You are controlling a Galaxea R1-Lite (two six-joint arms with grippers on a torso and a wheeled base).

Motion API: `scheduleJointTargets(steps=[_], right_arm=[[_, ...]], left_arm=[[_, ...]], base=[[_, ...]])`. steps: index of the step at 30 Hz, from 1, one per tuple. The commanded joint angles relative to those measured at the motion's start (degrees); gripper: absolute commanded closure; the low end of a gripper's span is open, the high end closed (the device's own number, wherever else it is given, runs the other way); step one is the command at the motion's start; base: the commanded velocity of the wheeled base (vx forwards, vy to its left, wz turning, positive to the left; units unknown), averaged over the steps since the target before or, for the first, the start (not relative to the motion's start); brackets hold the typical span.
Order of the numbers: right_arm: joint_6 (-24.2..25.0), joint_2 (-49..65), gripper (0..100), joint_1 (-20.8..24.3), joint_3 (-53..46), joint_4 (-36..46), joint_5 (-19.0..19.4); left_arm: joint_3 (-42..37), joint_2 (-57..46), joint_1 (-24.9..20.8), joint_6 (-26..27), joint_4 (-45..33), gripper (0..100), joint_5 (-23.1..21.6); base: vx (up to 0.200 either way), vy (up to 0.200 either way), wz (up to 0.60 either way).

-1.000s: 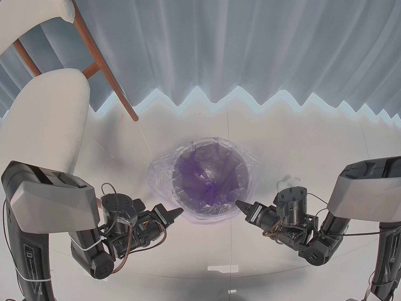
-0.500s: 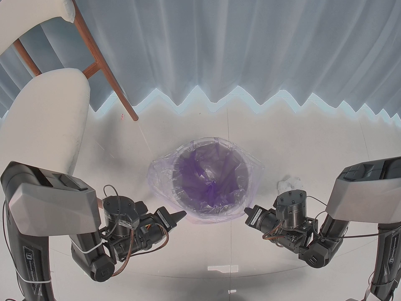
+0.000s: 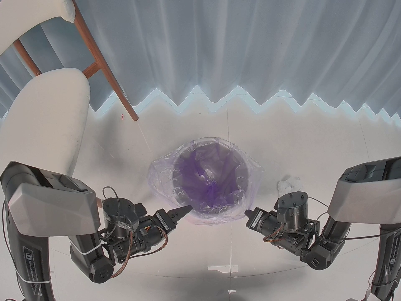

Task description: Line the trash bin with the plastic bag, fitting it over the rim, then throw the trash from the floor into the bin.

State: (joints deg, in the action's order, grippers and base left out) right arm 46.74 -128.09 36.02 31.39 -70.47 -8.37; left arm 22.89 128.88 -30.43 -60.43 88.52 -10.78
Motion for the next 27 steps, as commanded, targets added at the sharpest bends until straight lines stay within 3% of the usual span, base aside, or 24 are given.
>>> scheduleJointTargets(steps=[1,9,10,21,27], right_arm=[[0.02,0.12,100,0.36,-0.01,-0.01,-0.06],[0.02,0.21,100,0.54,-0.10,-0.10,-0.24],[0.02,0.21,100,0.54,-0.10,-0.10,-0.33],[0.37,0.47,100,0.54,-1.42,-1.07,-0.59],[0.28,0.56,100,0.54,-6.69,-5.82,-0.59]], left_arm=[[0.75,0.58,0.02,0.14,-0.01,0,0.05],[4.26,4.28,0.02,-0.04,-0.01,0,0.23],[4.35,4.28,0.02,-0.04,-0.01,100,0.23],[1.72,2.17,0.19,-0.13,0.08,100,0.32],[-1.98,1.29,0.37,0.58,0.08,100,0.32]], base=[[0.000,0.000,0.00],[0.000,0.000,0.00],[0.000,0.000,0.00],[0.000,0.000,0.00],[0.000,0.000,0.00]])
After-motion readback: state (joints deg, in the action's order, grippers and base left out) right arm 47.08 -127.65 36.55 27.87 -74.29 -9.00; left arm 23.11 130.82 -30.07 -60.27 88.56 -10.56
